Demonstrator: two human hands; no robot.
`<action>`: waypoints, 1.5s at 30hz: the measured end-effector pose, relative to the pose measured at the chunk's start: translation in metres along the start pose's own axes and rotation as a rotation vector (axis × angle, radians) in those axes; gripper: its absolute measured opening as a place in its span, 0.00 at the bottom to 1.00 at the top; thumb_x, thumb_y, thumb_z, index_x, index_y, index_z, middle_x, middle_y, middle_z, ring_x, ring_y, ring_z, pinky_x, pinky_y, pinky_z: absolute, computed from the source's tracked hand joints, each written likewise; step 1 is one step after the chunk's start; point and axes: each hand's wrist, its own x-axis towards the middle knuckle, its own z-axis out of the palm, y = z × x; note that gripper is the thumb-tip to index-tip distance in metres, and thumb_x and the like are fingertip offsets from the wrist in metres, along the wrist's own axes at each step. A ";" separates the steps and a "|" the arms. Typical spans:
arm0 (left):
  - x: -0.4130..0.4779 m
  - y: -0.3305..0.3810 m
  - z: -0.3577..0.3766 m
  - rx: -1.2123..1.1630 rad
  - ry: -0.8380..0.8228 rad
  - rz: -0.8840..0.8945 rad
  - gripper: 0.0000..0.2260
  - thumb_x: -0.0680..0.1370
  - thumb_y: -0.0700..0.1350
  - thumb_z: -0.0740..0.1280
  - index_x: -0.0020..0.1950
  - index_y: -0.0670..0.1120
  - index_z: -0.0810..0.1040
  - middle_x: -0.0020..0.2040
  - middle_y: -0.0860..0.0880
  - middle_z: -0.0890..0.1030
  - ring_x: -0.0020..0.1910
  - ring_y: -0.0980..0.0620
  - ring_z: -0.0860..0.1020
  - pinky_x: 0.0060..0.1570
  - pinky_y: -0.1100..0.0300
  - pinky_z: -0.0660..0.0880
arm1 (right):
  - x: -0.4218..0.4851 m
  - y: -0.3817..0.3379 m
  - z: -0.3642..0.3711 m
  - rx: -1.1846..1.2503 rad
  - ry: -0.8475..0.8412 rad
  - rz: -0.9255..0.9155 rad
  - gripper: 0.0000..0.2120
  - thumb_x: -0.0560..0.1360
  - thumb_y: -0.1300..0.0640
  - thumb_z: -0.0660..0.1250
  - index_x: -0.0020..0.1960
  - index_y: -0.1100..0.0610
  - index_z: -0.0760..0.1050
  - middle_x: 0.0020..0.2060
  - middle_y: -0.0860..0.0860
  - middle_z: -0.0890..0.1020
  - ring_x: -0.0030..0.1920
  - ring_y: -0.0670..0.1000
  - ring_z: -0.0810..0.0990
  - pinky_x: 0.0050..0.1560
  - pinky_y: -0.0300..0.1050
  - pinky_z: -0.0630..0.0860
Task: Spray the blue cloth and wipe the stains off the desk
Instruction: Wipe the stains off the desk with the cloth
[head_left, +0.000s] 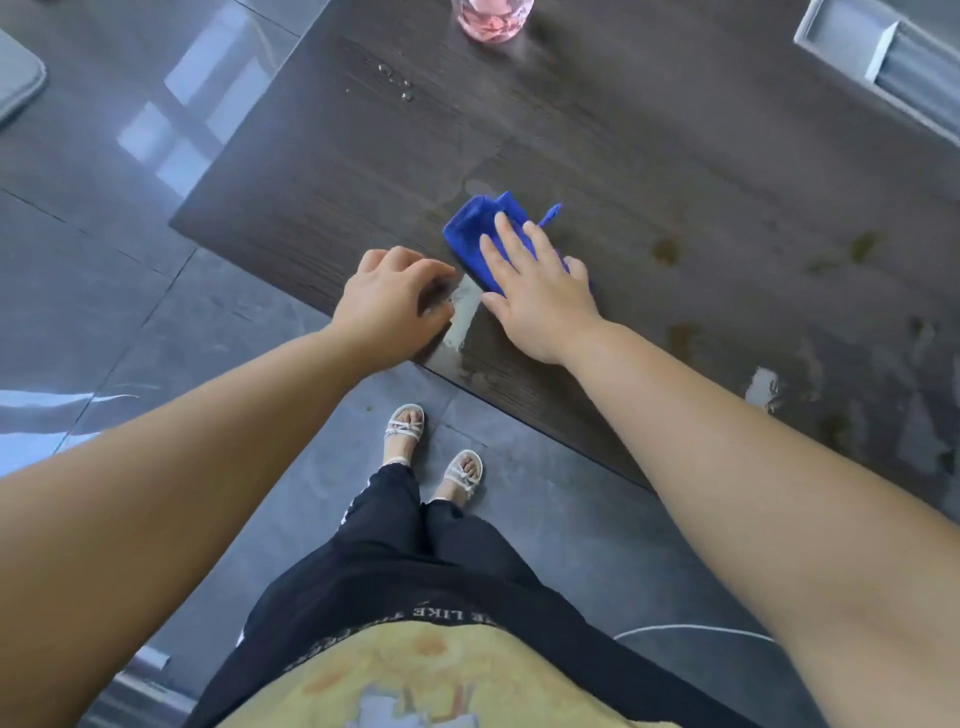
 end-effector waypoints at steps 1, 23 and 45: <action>-0.002 0.001 0.002 0.020 -0.011 -0.006 0.20 0.75 0.51 0.65 0.67 0.51 0.71 0.66 0.47 0.70 0.67 0.42 0.63 0.67 0.53 0.60 | -0.005 0.002 0.002 -0.043 0.024 -0.029 0.28 0.81 0.45 0.49 0.77 0.50 0.45 0.77 0.48 0.41 0.76 0.53 0.44 0.70 0.58 0.55; 0.006 -0.006 -0.008 -0.093 -0.030 -0.057 0.15 0.74 0.38 0.61 0.61 0.41 0.71 0.63 0.42 0.70 0.64 0.43 0.66 0.63 0.57 0.61 | -0.016 -0.053 0.039 -0.004 0.358 0.320 0.28 0.75 0.48 0.64 0.72 0.55 0.65 0.72 0.57 0.65 0.56 0.60 0.74 0.53 0.51 0.72; 0.012 0.014 -0.007 -0.062 -0.047 0.072 0.18 0.78 0.42 0.56 0.68 0.48 0.68 0.67 0.44 0.69 0.67 0.42 0.62 0.64 0.54 0.60 | -0.080 -0.028 0.072 -0.017 0.566 0.410 0.26 0.65 0.59 0.76 0.61 0.59 0.76 0.61 0.59 0.77 0.40 0.62 0.77 0.39 0.51 0.78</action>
